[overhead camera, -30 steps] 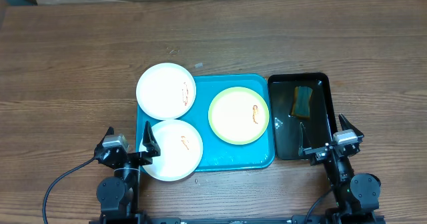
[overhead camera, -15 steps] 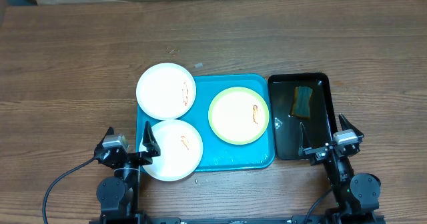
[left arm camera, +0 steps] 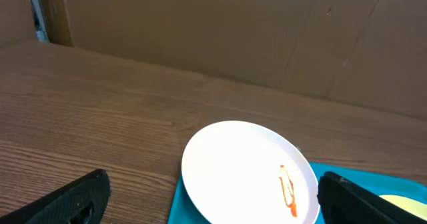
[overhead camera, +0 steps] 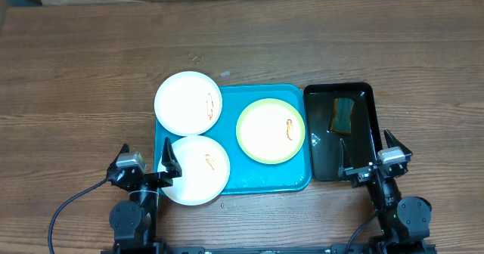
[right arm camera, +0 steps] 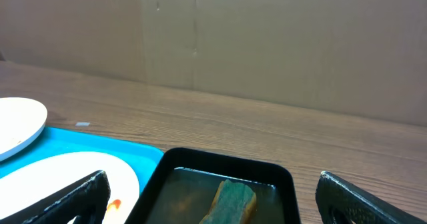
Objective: Clean dirty plates on tray and stack at the side
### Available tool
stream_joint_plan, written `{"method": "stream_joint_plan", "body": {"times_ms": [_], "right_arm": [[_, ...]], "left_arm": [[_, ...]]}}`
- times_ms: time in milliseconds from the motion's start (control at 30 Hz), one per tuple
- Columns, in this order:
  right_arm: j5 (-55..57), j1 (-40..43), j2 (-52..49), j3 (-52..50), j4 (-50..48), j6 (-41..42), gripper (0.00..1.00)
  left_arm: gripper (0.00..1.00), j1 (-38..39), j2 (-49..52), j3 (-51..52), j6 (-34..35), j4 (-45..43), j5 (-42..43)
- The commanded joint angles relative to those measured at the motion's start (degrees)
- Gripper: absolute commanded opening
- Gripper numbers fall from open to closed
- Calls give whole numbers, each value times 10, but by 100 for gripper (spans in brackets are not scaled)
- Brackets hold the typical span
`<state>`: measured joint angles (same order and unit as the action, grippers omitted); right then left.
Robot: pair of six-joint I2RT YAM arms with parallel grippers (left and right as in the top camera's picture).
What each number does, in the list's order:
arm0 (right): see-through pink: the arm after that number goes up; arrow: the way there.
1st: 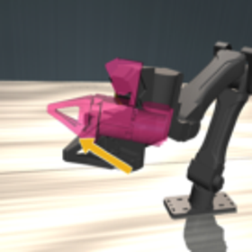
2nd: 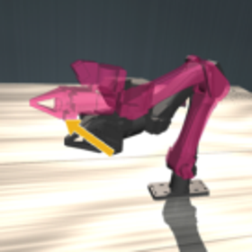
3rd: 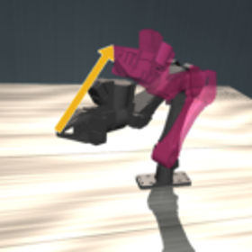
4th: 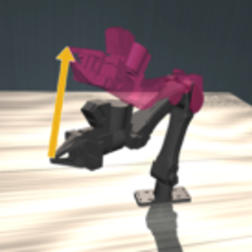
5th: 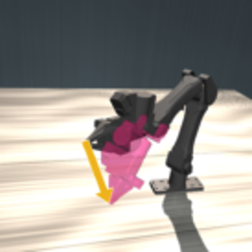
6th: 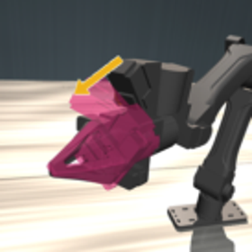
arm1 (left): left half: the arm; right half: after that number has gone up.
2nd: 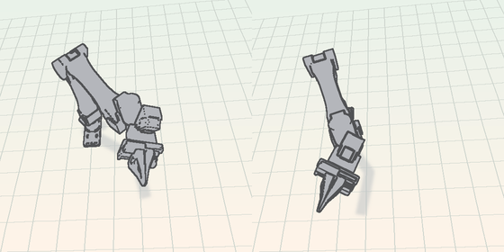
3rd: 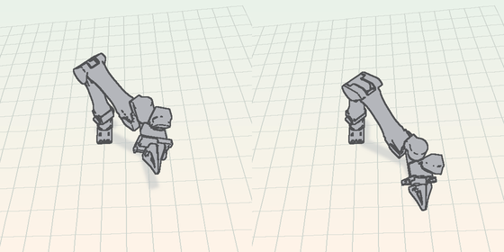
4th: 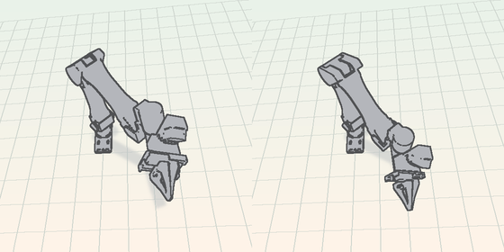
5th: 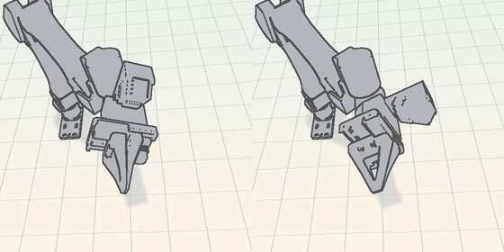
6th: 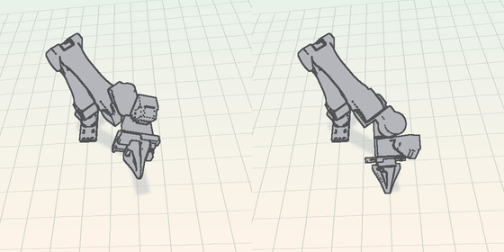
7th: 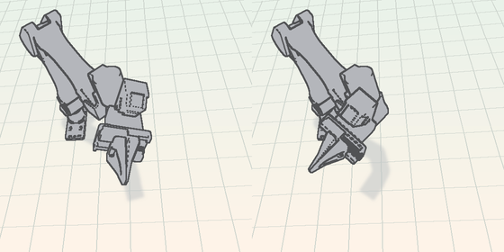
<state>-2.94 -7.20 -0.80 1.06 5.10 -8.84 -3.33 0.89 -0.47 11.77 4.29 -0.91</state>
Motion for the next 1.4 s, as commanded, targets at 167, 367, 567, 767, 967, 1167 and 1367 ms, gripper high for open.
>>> {"method": "stream_joint_plan", "body": {"times_ms": [167,367,567,767,967,1167,1367], "right_arm": [[3,2,4,-6,-5,0,100],[3,2,4,-6,-5,0,100],[3,2,4,-6,-5,0,100],[3,2,4,-6,-5,0,100],[3,2,4,-6,-5,0,100],[3,2,4,-6,-5,0,100],[3,2,4,-6,-5,0,100]], "left_arm": [[100,5,1,-7,19,-48,71],[100,5,12,-140,19,68,118],[100,5,162,-380,-7,245,115],[100,5,455,-713,-66,513,190],[100,5,645,-878,-52,639,199],[93,6,749,-890,-34,667,340],[17,80,842,-858,36,683,278]]}}
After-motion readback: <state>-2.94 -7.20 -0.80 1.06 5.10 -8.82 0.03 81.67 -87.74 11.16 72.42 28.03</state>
